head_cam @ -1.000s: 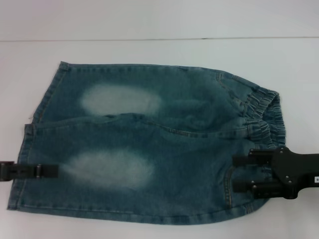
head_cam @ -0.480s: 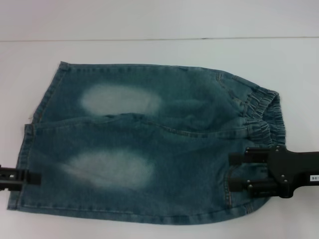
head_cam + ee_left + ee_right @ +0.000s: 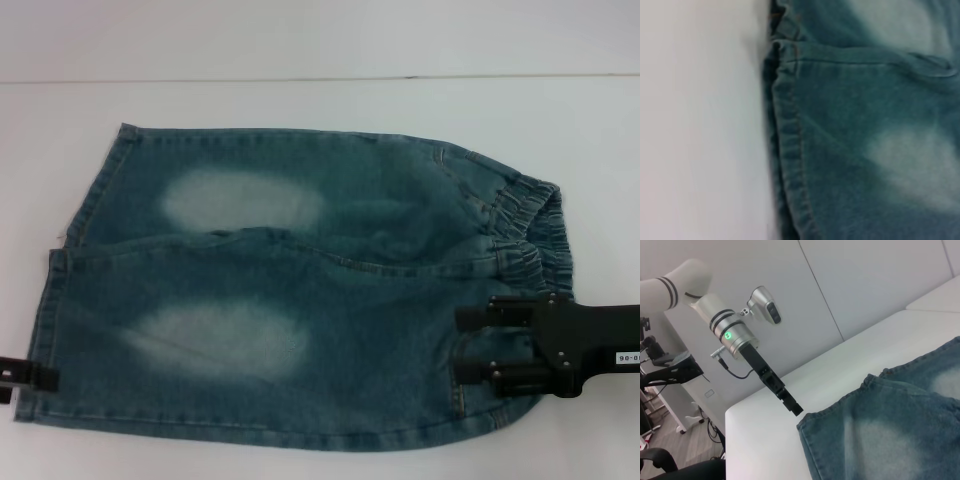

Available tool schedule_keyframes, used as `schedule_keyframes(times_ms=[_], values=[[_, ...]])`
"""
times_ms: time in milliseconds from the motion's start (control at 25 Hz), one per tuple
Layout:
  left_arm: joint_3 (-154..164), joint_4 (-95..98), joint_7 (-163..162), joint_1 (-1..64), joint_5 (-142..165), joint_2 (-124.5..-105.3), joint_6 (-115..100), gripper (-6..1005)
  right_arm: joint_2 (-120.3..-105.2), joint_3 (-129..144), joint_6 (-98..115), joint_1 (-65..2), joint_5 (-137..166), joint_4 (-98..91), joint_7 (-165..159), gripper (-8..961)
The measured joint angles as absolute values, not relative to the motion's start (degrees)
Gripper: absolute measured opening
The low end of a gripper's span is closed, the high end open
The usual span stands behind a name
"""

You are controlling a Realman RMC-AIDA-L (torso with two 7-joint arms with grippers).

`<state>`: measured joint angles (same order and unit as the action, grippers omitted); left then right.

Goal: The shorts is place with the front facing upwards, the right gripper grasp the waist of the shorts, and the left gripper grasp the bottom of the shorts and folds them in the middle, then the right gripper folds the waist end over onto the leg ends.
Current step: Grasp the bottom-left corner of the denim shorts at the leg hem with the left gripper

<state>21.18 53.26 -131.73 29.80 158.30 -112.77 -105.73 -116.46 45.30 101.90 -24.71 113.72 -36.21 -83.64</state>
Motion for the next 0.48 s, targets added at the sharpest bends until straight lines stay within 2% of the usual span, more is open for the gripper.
schedule_keyframes(times_ms=[480], values=[[23.5,51.77,-132.25,29.97,159.56,-113.35,-103.11,904,-116.45,45.51,100.29,-24.75,113.73,-35.95,-83.46,749]])
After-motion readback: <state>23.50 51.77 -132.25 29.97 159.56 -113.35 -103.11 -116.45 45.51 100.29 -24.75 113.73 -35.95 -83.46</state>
